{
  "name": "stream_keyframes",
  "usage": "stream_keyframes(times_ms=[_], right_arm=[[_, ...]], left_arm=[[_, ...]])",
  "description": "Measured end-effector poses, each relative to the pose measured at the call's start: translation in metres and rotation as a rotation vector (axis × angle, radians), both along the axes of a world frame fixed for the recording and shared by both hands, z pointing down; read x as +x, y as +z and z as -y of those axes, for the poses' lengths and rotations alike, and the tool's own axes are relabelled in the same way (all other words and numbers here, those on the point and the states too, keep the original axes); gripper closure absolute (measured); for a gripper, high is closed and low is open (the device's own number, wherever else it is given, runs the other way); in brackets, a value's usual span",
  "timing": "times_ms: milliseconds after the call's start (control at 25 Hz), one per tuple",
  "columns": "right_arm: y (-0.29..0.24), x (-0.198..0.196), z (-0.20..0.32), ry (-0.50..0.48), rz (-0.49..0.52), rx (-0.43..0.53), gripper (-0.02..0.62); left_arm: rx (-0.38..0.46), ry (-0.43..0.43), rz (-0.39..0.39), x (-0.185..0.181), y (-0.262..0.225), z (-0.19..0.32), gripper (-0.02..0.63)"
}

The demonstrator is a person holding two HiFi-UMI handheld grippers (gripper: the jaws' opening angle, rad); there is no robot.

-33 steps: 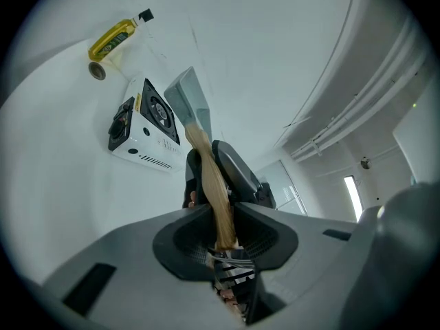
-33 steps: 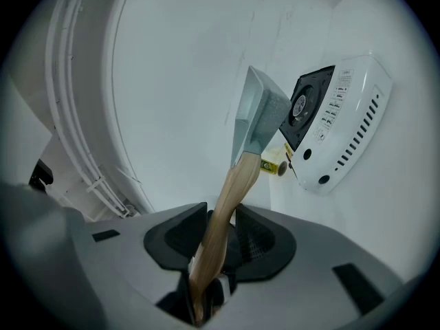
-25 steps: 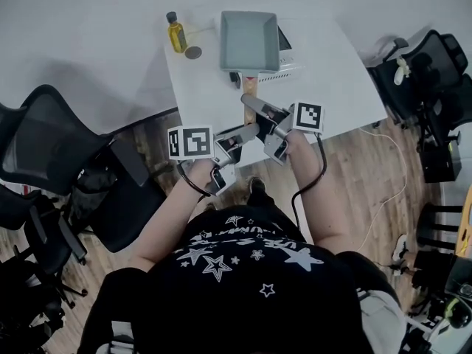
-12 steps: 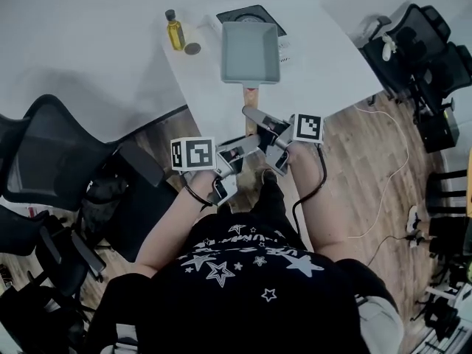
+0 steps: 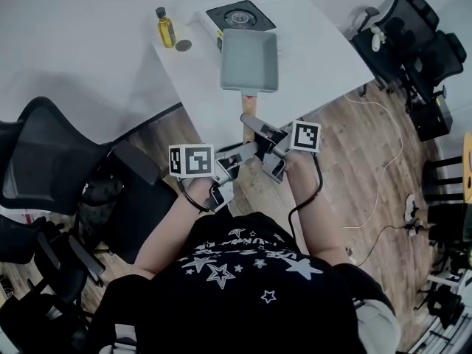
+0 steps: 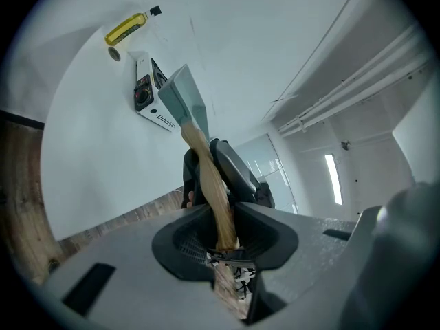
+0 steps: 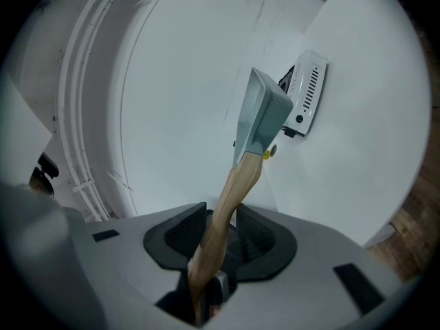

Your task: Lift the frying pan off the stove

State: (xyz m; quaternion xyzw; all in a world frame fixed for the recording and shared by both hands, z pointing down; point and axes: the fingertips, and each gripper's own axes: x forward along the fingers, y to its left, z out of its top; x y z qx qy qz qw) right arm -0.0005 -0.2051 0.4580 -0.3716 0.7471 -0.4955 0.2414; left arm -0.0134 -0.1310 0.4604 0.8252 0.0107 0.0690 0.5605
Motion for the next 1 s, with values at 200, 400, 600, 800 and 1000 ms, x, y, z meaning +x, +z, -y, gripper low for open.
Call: stream_keyframes(times_ms=[200, 400, 600, 800, 1000], right_arm=[[-0.002, 0.003, -0.024, -0.018, 0.012, 0.007, 0.46], [-0.003, 0.001, -0.06, -0.037, 0.02, 0.001, 0.457], [0.003, -0.003, -0.099, -0.051, 0.019, -0.018, 0.456], [0.001, -0.003, -0.135, -0.056, 0.006, -0.012, 0.454], [-0.007, -0.009, -0.172, -0.058, 0.023, -0.007, 0.453]], left_arm=[[-0.004, -0.014, 0.018, 0.004, -0.002, -0.024, 0.5], [-0.028, -0.024, 0.033, 0.003, -0.003, -0.061, 0.5], [-0.045, -0.034, 0.035, 0.001, 0.0, -0.099, 0.499], [-0.033, -0.033, 0.038, 0.0, -0.002, -0.135, 0.497], [-0.022, -0.043, 0.029, -0.005, -0.009, -0.171, 0.497]])
